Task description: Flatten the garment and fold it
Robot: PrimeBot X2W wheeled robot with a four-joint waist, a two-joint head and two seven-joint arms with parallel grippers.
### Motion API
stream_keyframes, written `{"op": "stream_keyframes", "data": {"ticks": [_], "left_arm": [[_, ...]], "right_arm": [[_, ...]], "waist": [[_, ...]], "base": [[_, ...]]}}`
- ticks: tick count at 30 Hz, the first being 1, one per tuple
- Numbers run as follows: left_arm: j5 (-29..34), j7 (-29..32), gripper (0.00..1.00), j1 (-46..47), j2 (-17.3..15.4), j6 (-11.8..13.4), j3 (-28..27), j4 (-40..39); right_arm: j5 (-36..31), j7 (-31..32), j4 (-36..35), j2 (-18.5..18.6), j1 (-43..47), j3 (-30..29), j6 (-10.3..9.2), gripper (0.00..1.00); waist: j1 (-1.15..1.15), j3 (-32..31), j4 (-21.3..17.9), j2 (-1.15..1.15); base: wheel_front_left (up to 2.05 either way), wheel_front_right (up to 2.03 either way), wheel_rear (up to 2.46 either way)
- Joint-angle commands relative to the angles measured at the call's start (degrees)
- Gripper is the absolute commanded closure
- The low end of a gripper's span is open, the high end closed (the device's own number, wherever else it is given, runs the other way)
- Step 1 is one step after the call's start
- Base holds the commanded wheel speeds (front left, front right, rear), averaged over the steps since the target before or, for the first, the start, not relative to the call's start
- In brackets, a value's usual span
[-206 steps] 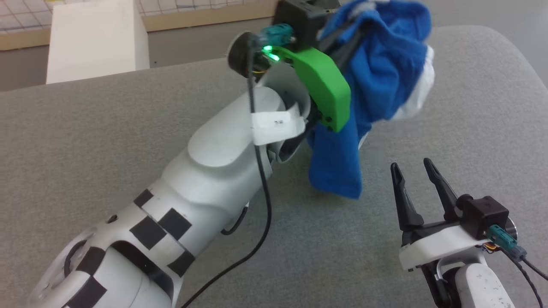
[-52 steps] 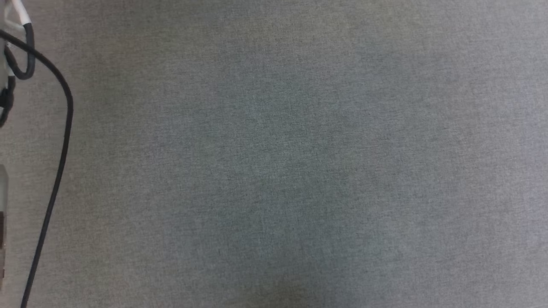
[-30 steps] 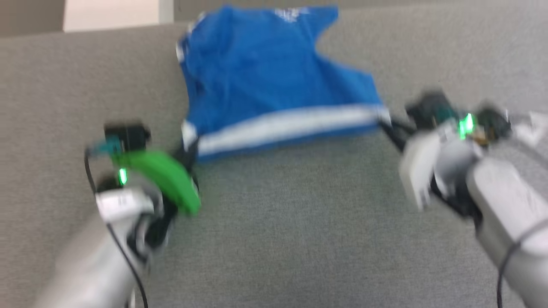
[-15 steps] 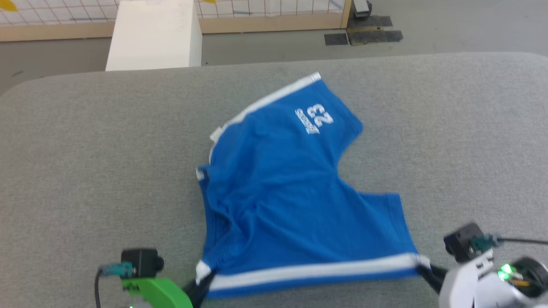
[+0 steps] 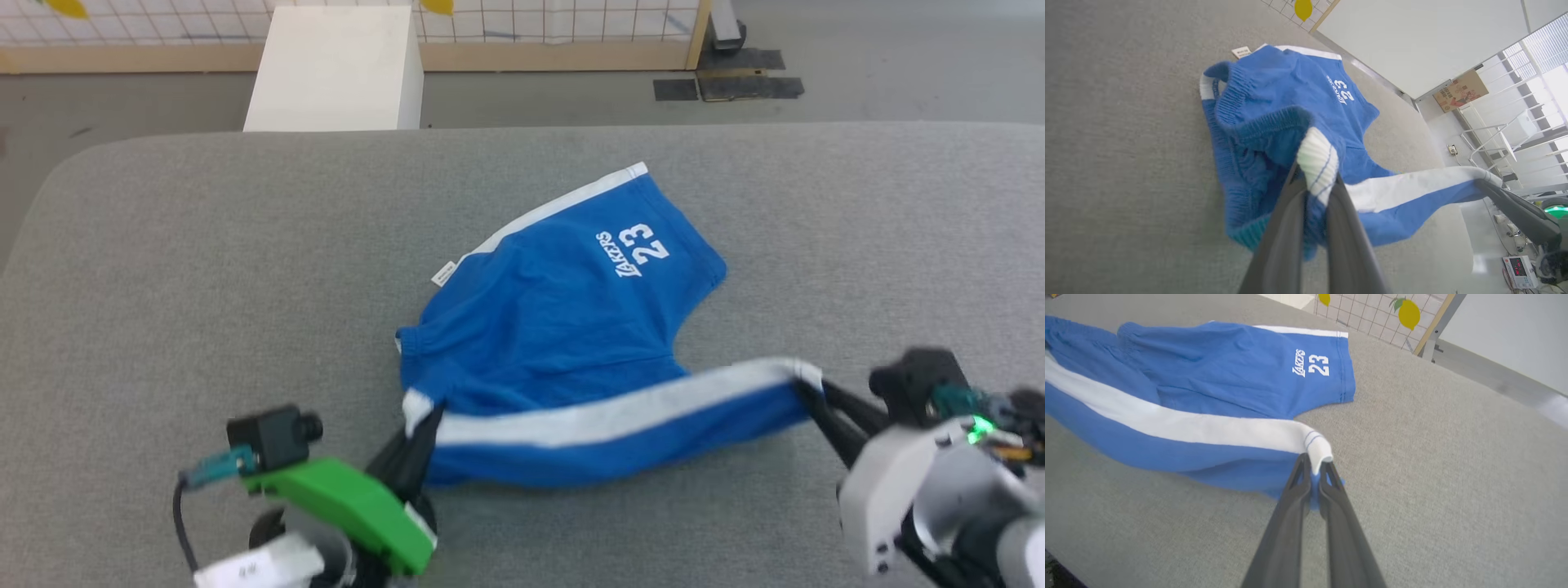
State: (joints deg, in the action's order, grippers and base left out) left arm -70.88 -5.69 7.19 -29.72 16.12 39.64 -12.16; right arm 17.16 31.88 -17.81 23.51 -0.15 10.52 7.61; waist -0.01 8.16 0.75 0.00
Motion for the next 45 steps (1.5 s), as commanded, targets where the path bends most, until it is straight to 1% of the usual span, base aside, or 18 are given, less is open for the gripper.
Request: {"op": "stream_keyframes", "data": {"ticks": [1,3,4,10,16,21,23,29,36,37,38,39,40,41,45], "left_arm": [[0.7,-0.6,1.00,2.9,1.1,-0.1,-0.6,0.9],[1.0,-1.0,1.00,5.5,2.8,-0.1,-1.2,2.6],[1.5,-1.8,1.00,9.3,5.1,0.4,-2.1,6.5],[0.5,-2.9,1.00,15.8,10.5,-0.1,-3.7,14.6],[1.6,-4.1,1.00,21.7,13.9,-1.0,-3.8,22.5],[2.8,-5.3,1.00,25.1,16.0,-1.8,-3.5,26.9],[3.4,-6.2,1.00,26.6,17.3,-3.0,-3.5,28.3],[4.0,-7.0,1.00,28.1,19.2,-4.8,-3.1,30.4],[4.3,-7.6,1.00,28.4,20.4,-6.4,-2.8,31.4],[4.3,-7.5,0.86,28.4,20.5,-6.7,-2.6,31.5],[4.4,-7.5,0.62,28.3,20.5,-6.8,-2.5,31.5],[4.4,-7.4,0.13,28.4,20.6,-7.0,-2.3,31.5],[4.3,-7.4,0.00,28.4,20.7,-7.2,-2.2,31.5],[4.3,-7.4,0.00,28.3,20.8,-7.3,-2.2,31.3],[4.8,-8.0,0.00,27.8,20.7,-7.9,-2.8,30.2]], "right_arm": [[-0.4,-0.6,1.3,0.9,-3.2,1.3,-0.12,1.00],[0.0,-0.9,3.6,2.0,-7.5,3.0,-0.12,1.00],[0.7,-1.7,8.3,3.6,-14.8,5.6,-0.12,1.00],[1.5,-4.0,19.4,5.8,-28.9,10.4,-0.12,1.00],[2.0,-6.8,30.4,6.3,-41.5,16.0,-0.12,1.00],[2.5,-7.3,38.2,5.9,-49.8,20.1,-0.12,1.00],[1.5,-7.4,42.3,6.3,-54.5,23.3,-0.12,1.00],[1.9,-6.5,49.4,6.1,-60.1,27.0,-0.12,1.00],[4.4,-4.6,55.1,5.4,-63.6,29.9,-0.12,1.00],[4.7,-4.3,55.8,5.3,-64.0,30.3,-0.12,1.00],[5.0,-4.2,56.2,5.3,-64.3,30.5,-0.12,1.00],[5.4,-4.2,56.8,5.2,-64.7,30.8,-0.12,0.74],[5.6,-4.6,57.1,5.2,-65.1,31.1,-0.12,0.32],[5.9,-5.2,57.4,5.1,-65.4,31.0,-0.12,0.00],[6.8,-8.1,58.8,4.6,-65.6,30.8,-0.12,0.00]], "waist": [[0.01,1.0,0.8,0.00],[0.01,1.9,1.5,0.00],[0.01,3.7,2.7,0.00],[0.01,8.4,5.4,0.00],[0.01,13.2,8.1,0.00],[0.01,17.0,10.3,0.00],[0.01,19.2,11.6,0.00],[0.01,21.8,13.8,0.00],[0.01,22.5,14.5,0.00],[0.01,22.4,14.5,0.00],[0.01,22.3,14.5,0.00],[0.01,22.2,14.4,0.00],[0.01,22.0,14.4,0.00],[0.01,21.8,14.3,0.00],[0.01,20.2,13.9,0.00]], "base": [[0.00,0.00,0.00],[0.00,0.00,0.00],[0.00,0.00,0.00],[0.00,0.00,0.00],[0.00,0.00,0.00],[0.00,0.00,0.00],[0.00,0.00,0.00],[0.00,0.00,0.00],[0.00,0.00,0.00],[0.00,0.00,0.00],[0.00,0.00,0.00],[0.00,0.00,0.00],[0.00,0.00,0.00],[0.00,0.00,0.00],[0.00,0.00,0.00]]}}
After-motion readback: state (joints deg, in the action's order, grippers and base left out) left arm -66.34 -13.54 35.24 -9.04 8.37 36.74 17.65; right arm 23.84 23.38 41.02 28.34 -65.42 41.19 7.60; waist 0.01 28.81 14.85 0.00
